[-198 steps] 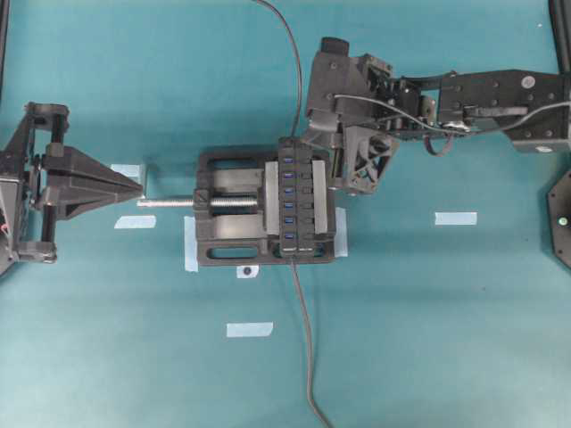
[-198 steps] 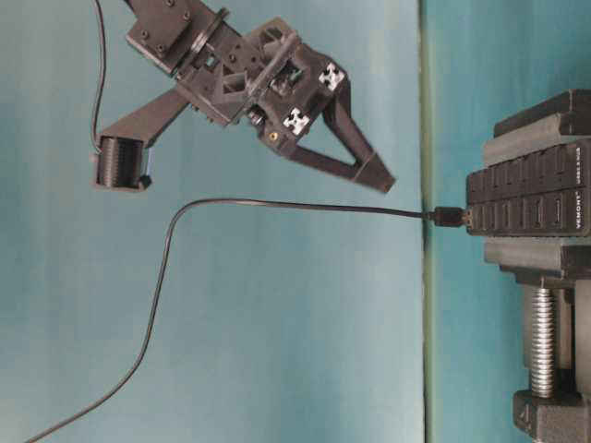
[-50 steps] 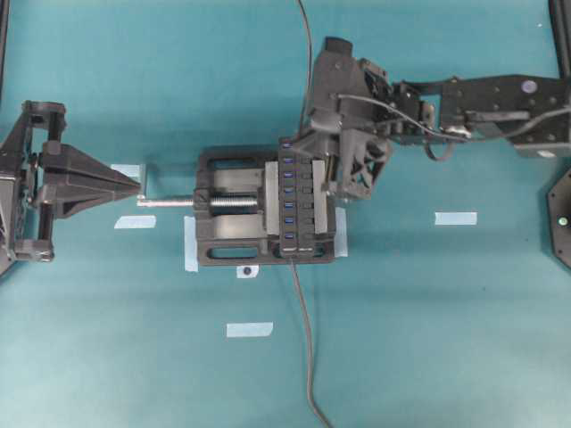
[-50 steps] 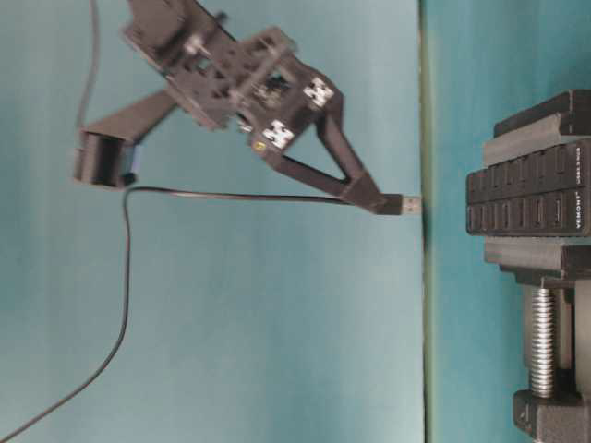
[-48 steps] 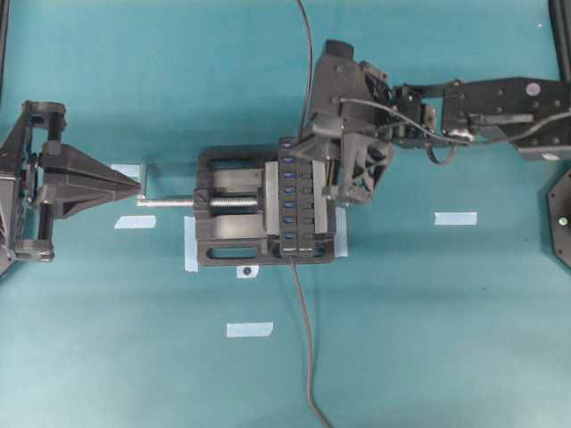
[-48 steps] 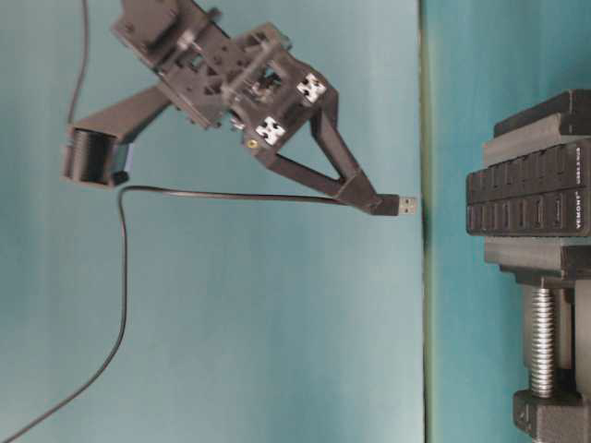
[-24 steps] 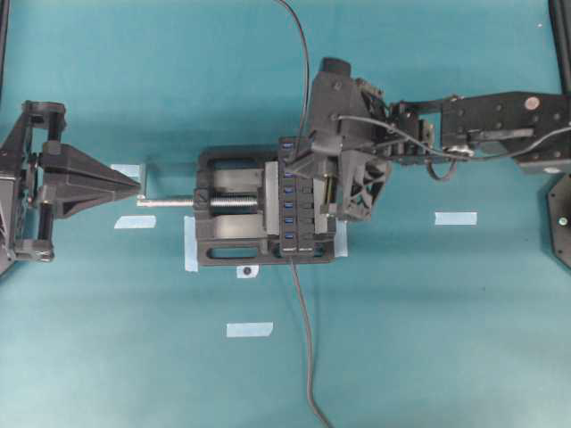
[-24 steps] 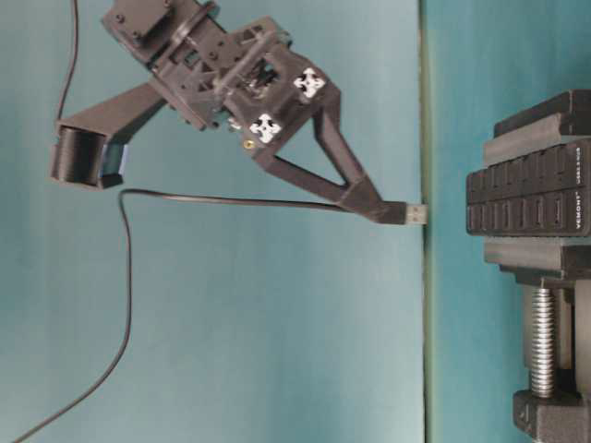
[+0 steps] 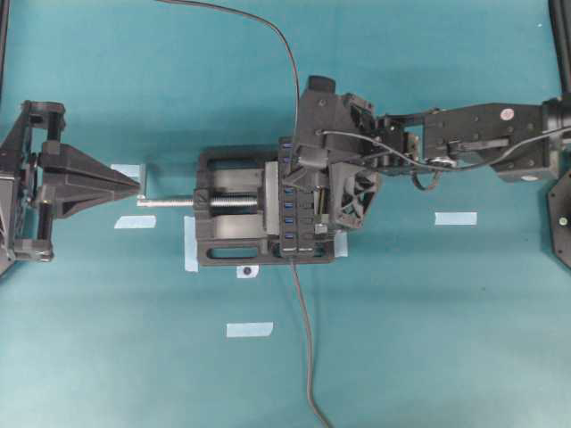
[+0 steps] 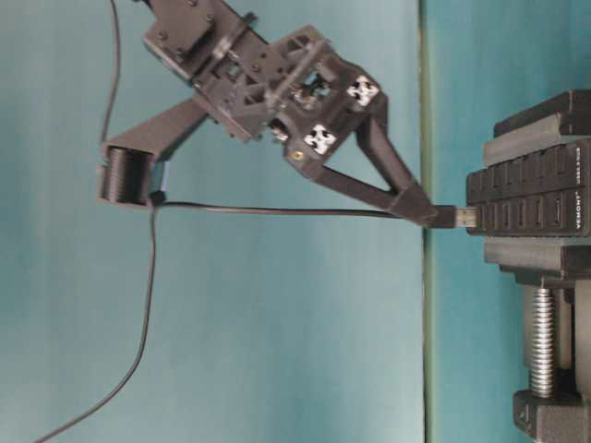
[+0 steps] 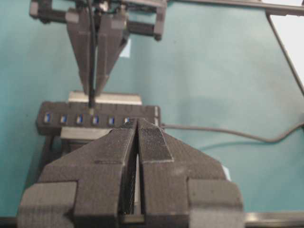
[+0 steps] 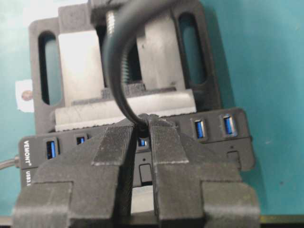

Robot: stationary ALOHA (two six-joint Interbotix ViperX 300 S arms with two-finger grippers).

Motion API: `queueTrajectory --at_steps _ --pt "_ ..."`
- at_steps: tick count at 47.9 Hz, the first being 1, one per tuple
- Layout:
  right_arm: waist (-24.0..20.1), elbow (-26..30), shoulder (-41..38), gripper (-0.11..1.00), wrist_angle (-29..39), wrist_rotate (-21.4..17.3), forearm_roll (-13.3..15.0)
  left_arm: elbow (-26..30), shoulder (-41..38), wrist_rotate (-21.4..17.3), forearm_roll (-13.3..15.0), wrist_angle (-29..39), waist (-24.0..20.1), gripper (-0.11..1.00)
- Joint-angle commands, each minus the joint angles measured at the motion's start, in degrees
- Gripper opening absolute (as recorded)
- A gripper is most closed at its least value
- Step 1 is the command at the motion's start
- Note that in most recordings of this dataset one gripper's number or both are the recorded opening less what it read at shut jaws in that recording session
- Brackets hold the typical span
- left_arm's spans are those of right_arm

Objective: Insert the USB into the center port of the fixed hub
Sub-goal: 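Carry the held plug left along the hub to the center port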

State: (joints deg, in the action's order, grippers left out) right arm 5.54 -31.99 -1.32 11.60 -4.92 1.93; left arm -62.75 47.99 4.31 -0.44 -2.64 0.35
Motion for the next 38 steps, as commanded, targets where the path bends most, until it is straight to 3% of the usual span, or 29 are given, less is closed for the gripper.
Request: queueTrajectory --at_steps 1,38 --pt "-0.3 1.5 0.3 0.07 -0.7 -0.4 -0.4 0.6 0.2 0.1 -0.1 -0.4 -0.1 0.01" --pt "-0.4 1.2 -1.1 0.07 -0.8 -0.4 -0.4 -0.2 0.7 2.5 -0.1 -0.4 -0.1 0.01"
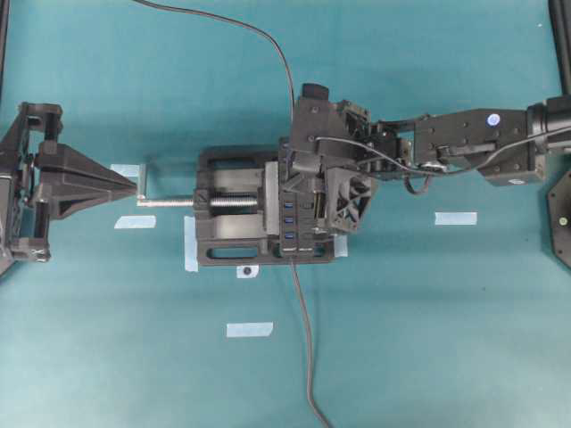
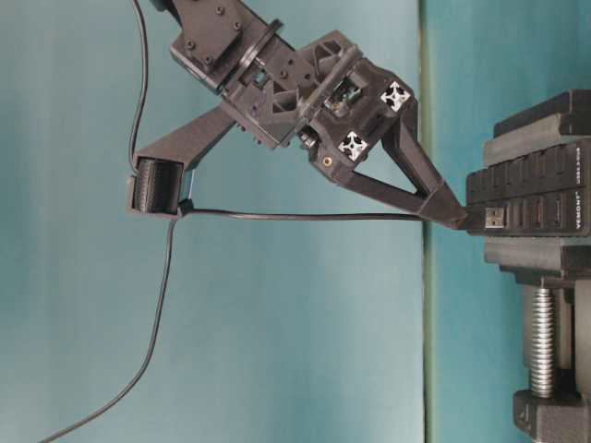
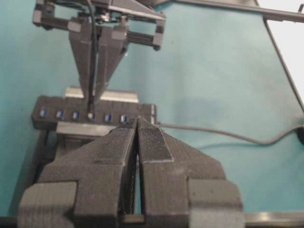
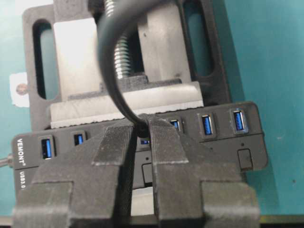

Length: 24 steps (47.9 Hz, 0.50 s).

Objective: Insert the USB into the center port of the fixed hub
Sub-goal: 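Carry the held plug left along the hub to the center port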

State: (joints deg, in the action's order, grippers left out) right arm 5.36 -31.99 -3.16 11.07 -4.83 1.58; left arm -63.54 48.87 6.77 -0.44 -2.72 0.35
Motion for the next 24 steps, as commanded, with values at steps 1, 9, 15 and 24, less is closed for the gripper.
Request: queueTrajectory --at_steps 1,9,15,24 --pt "-0.3 1.1 0.8 0.07 -0.3 -0.5 -0.1 0.5 -0.2 0.0 -0.1 -0.3 -0.1 0.01" --pt "-0.3 1.0 0.7 0.07 -0.2 -0.5 -0.1 0.5 -0.2 0.0 -0.1 -0.3 -0.1 0.01" --pt "-0.3 0.7 0.6 0.07 -0.1 -0.5 -0.1 0.5 -0.1 0.0 -0.1 -0.3 -0.1 0.01" --pt "-0.3 0.6 -0.2 0.07 0.0 -0.5 -0.1 0.2 0.0 0.0 -0.1 -0.3 -0.1 0.01"
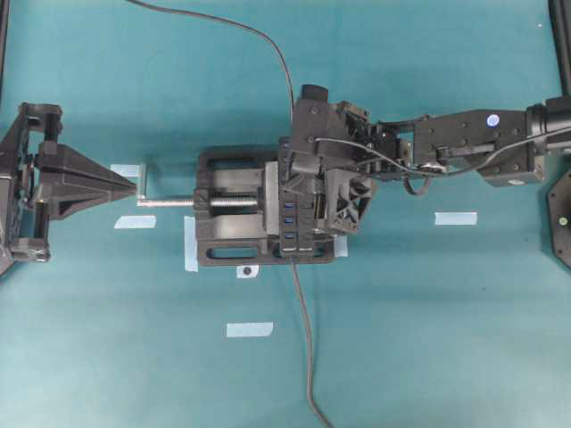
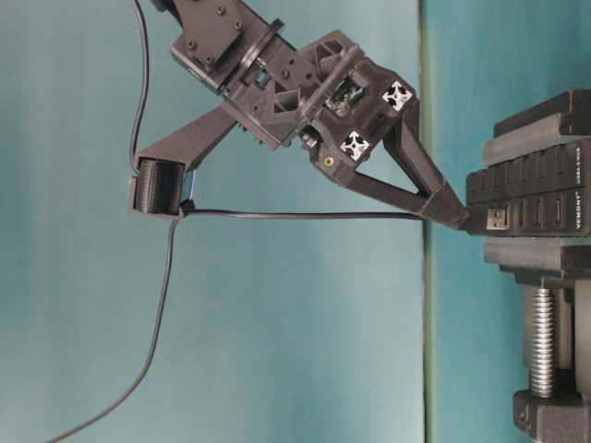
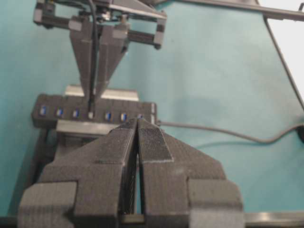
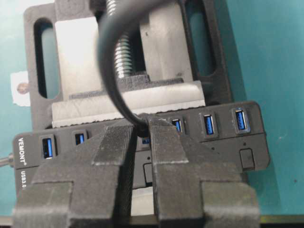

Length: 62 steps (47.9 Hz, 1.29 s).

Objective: Insert the USB into the center port of the fixed hub
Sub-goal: 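Carry the held plug left along the hub to the center port, then align the plug with the center port and push it in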

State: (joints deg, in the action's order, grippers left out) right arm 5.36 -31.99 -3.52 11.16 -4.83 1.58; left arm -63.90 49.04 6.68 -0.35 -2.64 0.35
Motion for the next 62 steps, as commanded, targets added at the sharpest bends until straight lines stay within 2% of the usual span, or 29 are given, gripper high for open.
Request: queueTrajectory --at_steps 1,62 --pt "-0.3 0.6 0.1 0.07 -0.1 -0.5 -0.1 0.5 -0.2 0.1 -0.2 -0.4 -0.1 0.01" --pt "-0.3 1.7 1.8 0.07 6.2 0.1 -0.1 0.6 0.7 0.2 -0.2 -0.4 -0.1 0.01"
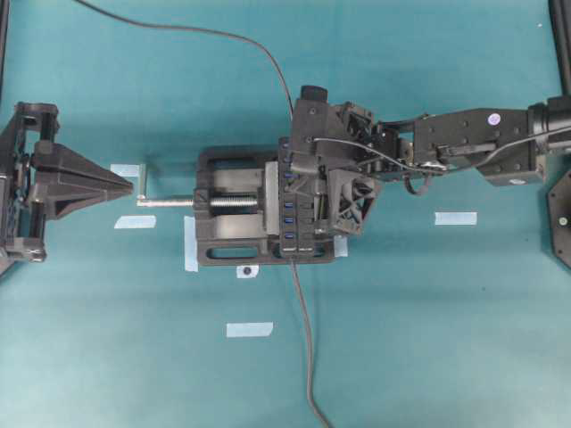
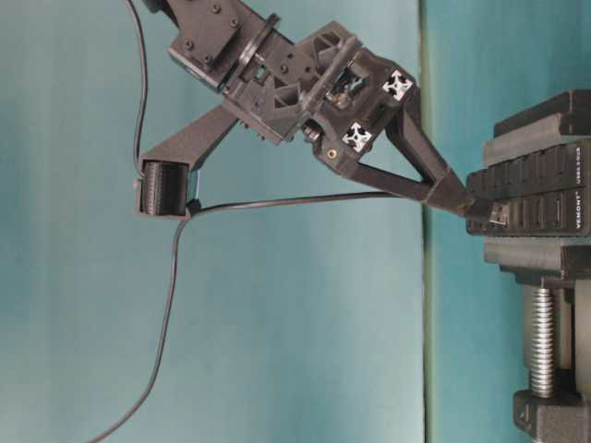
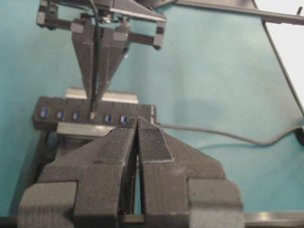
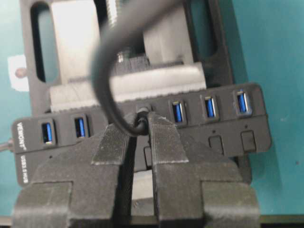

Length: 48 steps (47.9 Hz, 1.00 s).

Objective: Insert the USB into the center port of the fixed hub
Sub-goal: 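Align the plug with the center port and push it in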

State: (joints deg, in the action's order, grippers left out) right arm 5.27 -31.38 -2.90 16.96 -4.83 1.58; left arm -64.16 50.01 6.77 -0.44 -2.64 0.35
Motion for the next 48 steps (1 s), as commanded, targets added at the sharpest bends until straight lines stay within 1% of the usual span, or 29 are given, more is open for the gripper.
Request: queueTrajectory --at_steps 1,28,48 --pt "-0.2 1.1 1.1 0.07 0.3 0.1 0.0 0.8 -0.3 0.1 -0.1 -0.4 -0.1 0.01" --pt "0.1 2.7 -1.0 0.07 0.3 0.2 0.0 0.7 -0.3 0.2 -0.1 -0.4 -0.1 0.01" --pt "0.2 2.4 -1.6 0.07 0.4 0.2 0.0 0.7 -0.2 0.2 -0.1 -0.4 -0.1 0.01"
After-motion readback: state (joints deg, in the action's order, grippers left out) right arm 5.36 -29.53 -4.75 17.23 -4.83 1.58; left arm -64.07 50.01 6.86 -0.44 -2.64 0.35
